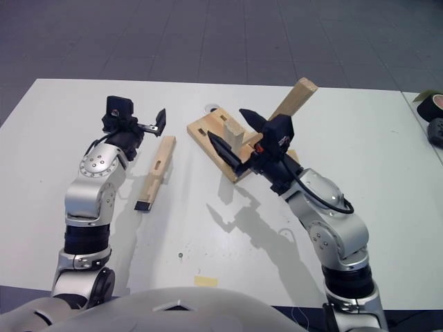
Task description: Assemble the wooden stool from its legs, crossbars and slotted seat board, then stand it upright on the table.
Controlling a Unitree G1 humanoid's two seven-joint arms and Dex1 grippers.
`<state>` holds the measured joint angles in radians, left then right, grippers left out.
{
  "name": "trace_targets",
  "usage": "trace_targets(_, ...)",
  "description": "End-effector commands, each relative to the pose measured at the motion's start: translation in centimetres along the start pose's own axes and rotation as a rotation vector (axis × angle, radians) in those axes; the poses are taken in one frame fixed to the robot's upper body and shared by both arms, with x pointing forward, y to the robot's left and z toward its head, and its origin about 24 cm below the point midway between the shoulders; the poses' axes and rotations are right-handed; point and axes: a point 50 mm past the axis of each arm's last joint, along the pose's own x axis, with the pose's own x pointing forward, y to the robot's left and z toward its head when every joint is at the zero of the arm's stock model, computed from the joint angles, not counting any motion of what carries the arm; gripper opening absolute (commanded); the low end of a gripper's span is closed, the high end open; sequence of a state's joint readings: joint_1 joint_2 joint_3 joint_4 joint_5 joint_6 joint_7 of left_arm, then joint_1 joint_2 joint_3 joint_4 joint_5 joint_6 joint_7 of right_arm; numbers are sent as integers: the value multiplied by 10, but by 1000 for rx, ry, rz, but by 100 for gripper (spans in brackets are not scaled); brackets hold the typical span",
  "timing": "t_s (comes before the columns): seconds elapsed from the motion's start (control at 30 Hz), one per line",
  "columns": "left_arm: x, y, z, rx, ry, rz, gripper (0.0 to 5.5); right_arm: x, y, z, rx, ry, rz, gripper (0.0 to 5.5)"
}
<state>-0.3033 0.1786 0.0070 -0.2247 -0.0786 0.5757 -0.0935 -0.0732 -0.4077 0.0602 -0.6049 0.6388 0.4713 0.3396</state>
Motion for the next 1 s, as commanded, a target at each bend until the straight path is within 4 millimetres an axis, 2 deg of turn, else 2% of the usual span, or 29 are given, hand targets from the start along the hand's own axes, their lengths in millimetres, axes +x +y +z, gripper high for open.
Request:
trace_targets(0.03, -1, 2, -3, 19, 14, 4, 540, 2, 3, -5, -9, 11, -18, 380)
trace_targets(0.23, -1, 1, -3, 15, 11, 2, 540, 1, -1, -14, -55, 70, -53, 285)
trace_targets(0.3, -2, 0, -2, -23, 7, -1, 540, 1, -1, -15, -62, 76, -52, 254)
trace_targets(0.5, -3, -1, -4, 17, 6, 11, 540, 1, 0, -15, -99, 85, -13, 151)
trace_targets(0.57, -3, 1, -3, 27, 3, 15, 540, -8, -11, -14, -129, 107, 17, 125)
trace_targets(0.7, -3, 10, -4, 14, 7, 33, 540, -42, -51, -9, -308, 243, 104, 107)
trace_targets(0.77, -3, 14, -4, 13, 7, 48, 540, -56, -51, -4, -276, 332, 271, 105)
trace_targets(0.87, -1, 19, -2, 17, -3, 66, 540, -72, -46, 1, -122, 432, 456, 105)
trace_targets(1.0, 0, 23, -3, 21, 1, 79, 540, -81, -37, 8, 3, 483, 585, 105)
